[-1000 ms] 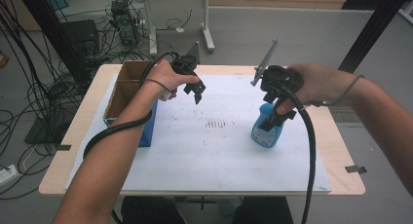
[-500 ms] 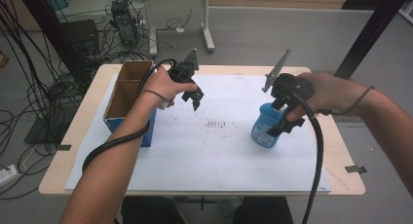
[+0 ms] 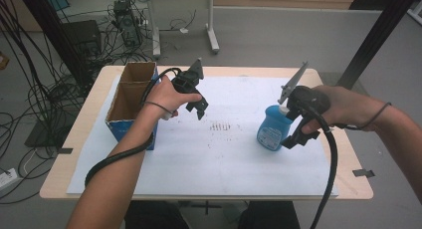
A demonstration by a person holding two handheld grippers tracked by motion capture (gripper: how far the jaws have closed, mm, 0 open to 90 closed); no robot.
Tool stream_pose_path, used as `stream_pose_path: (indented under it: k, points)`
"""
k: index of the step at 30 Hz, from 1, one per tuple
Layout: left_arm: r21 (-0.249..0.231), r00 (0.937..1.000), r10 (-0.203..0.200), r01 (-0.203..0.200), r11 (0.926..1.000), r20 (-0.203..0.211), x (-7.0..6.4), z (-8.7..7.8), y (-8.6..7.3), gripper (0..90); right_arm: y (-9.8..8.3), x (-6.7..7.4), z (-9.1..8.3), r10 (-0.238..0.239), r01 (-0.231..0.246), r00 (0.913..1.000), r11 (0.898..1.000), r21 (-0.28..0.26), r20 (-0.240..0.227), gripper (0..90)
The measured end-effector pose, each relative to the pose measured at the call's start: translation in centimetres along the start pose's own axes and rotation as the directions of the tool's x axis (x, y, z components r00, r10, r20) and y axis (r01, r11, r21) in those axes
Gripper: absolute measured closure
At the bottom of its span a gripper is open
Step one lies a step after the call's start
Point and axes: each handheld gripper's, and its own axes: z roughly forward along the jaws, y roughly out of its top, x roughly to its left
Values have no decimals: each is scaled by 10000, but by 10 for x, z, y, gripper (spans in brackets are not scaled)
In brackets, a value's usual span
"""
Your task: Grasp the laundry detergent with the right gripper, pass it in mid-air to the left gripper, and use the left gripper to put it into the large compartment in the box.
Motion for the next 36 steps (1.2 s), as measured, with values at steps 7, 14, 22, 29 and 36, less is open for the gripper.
stream_pose_path:
  k: [7,14,22,29,36]
  points:
    - [-48,10000,-71,71,10000,-64,0,7,-9,107,-12,0,5,116,-116,9999,9999,3,94,75]
    - [17,9998,-94,94,10000,-168,-4,12,-16,106,-21,-1,6,279,-278,9996,9995,-172,70,75]
    - [-121,9995,-227,224,9997,-224,-4,18,-22,105,-31,-1,14,401,-401,9992,9991,-99,24,75]
    - [-171,9992,-271,266,9995,-295,-6,25,-29,105,-40,-4,20,588,-589,9983,9982,-103,-36,75]
    - [-188,9985,-382,375,9991,-401,-7,29,-34,103,-51,-6,25,776,-776,9970,9970,-7,0,74]
